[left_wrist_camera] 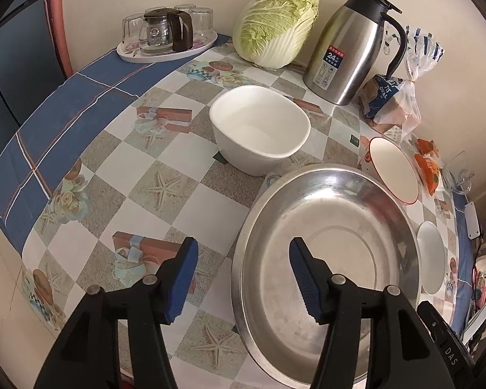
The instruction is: Organize plates and bowls
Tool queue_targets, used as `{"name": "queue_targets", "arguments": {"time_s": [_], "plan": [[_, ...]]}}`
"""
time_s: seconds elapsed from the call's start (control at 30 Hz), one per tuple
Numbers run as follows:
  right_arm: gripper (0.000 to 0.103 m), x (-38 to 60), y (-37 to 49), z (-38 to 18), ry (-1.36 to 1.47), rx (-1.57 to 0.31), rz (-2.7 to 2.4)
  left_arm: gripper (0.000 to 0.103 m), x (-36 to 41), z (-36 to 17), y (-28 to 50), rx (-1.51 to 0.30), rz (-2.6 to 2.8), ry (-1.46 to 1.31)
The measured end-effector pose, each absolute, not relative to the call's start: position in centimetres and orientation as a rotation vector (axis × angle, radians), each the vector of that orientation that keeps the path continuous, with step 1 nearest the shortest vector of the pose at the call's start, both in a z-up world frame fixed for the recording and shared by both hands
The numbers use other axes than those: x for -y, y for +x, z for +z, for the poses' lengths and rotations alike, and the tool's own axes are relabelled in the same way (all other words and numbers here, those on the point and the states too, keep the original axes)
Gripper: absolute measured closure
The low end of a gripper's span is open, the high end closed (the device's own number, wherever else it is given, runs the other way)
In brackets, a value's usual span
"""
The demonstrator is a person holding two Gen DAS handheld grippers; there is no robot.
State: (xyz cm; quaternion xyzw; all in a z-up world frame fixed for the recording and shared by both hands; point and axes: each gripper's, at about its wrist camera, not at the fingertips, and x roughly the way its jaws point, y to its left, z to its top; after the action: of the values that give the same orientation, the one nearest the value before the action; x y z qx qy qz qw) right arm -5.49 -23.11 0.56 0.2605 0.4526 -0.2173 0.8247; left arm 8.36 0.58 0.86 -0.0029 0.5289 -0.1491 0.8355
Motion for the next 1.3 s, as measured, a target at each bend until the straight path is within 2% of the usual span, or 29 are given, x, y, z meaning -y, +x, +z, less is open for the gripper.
{"name": "queue_targets", "arguments": {"time_s": [0.27,0.33,0.47,0.67,0.73,0.8,0.87,0.93,1.13,1.3], "plan": [[0.084,22.6,-5.1,-0.1,0.55,-0.978,-0.426,0.039,-0.2,0.7,8.2,-1.121,-0.324,0.031],[0.084,22.5,-5.1,-0.1,0.549,-0.98,-0.425,0.031,-0.1,0.7,8.1,-1.121,-0.323,0.041],[0.084,22.6,-5.2,0.4,0.544,-0.968,-0.432,0.026,0.1,0.6,8.0,-1.119,-0.326,0.067],[0.083,22.6,-5.2,0.7,0.535,-0.96,-0.448,0.011,0.9,0.2,7.6,-1.106,-0.333,0.141],[0.064,22.7,-5.2,0.6,0.537,-0.959,-0.451,0.011,1.2,0.2,7.5,-1.097,-0.328,0.166],[0.054,22.7,-5.3,0.7,0.534,-0.955,-0.457,0.01,1.4,0.0,7.4,-1.103,-0.318,0.197],[0.052,22.7,-5.2,0.7,0.53,-0.953,-0.457,0.009,1.5,-0.2,7.4,-1.108,-0.311,0.213],[0.04,22.7,-5.2,0.7,0.53,-0.953,-0.455,0.009,1.6,-0.3,7.3,-1.11,-0.309,0.22],[0.021,22.6,-5.0,0.6,0.523,-0.953,-0.454,0.009,1.9,-0.4,7.2,-1.105,-0.308,0.241],[0.01,22.7,-5.0,0.5,0.521,-0.955,-0.467,0.009,2.0,-0.5,7.1,-1.105,-0.302,0.254]]}}
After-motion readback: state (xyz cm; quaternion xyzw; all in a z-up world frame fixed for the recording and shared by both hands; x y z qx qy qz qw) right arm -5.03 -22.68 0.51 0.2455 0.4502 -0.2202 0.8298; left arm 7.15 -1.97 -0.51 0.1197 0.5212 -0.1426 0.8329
